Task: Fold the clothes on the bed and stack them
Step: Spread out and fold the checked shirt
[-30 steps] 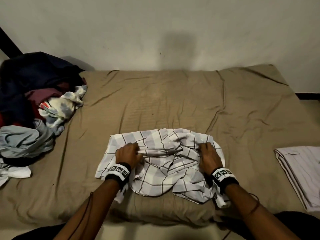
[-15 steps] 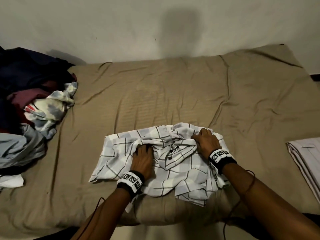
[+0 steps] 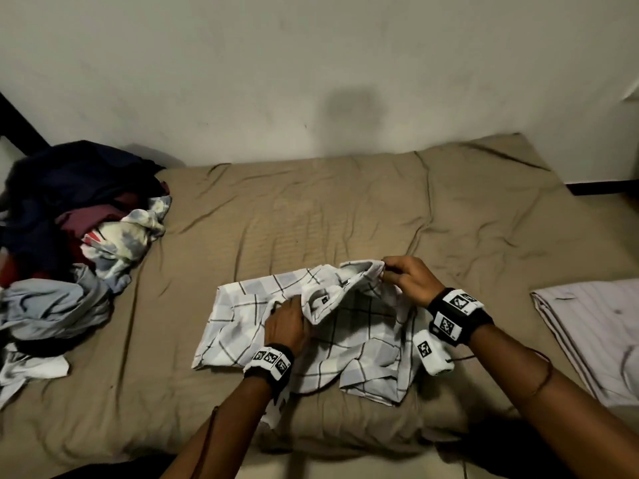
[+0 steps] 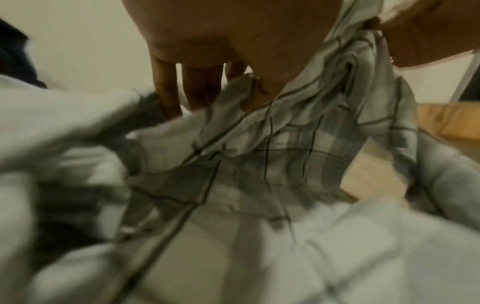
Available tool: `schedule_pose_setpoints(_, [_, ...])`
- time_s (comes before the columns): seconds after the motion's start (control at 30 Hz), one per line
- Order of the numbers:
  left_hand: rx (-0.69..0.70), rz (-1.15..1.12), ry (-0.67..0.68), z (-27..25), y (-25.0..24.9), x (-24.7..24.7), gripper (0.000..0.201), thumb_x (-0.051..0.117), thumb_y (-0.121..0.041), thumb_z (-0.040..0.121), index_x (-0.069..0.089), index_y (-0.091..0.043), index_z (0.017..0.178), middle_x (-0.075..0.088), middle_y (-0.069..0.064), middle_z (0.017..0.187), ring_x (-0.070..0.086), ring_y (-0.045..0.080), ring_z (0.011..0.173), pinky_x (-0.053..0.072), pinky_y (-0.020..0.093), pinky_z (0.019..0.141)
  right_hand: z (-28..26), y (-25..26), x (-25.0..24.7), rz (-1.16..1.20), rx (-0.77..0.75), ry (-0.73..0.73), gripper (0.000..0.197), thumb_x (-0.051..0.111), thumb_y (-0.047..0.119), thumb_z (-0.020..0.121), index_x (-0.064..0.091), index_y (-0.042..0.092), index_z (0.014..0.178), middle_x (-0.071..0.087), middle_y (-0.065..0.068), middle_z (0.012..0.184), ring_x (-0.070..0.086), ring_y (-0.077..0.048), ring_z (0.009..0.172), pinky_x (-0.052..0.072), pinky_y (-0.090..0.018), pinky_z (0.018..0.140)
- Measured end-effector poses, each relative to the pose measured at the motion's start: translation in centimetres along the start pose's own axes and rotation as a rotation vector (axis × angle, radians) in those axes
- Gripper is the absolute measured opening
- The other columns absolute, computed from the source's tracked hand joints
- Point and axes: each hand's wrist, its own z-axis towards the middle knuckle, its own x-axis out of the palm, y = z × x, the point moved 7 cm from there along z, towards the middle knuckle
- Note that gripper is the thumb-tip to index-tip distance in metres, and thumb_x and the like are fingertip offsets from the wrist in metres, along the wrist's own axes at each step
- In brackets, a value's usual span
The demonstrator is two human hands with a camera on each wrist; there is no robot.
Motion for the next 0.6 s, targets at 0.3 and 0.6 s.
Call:
schedule_pose_setpoints(0.3, [-0.010,-0.161,-0.289,-0.9,-2.3,-21.6,0.018,0.050,-0.028,0.075,0.054,-0.012,0.068,0.068,0.019,0.081,0.065,0.044,0.086,0.038,0.035,0.062,-0.6,14.6,-9.6,-0.123,-0.273,-0.271,0.024,0.050,0.031,0.088,0.063,0.010,0.087,0.068,-0.008,0.084,0.063,-0.031,0.084,0.050,-0.049,0.078])
schedule_pose_setpoints(0.6, [0.204,-0.028,-0.519,-3.4,-8.2,-47.2,0.037,0.047,-0.051,0.074,0.056,-0.017,0.065,0.057,0.007,0.070,0.054,0.032,0.074,0.035,0.034,0.061,-3.0,31.3,-21.1,-0.008,-0.475,-0.320,0.062,0.068,0.067,0.083,0.059,0.006,0.073,0.054,-0.005,0.064,0.048,-0.009,0.066,0.038,-0.036,0.064])
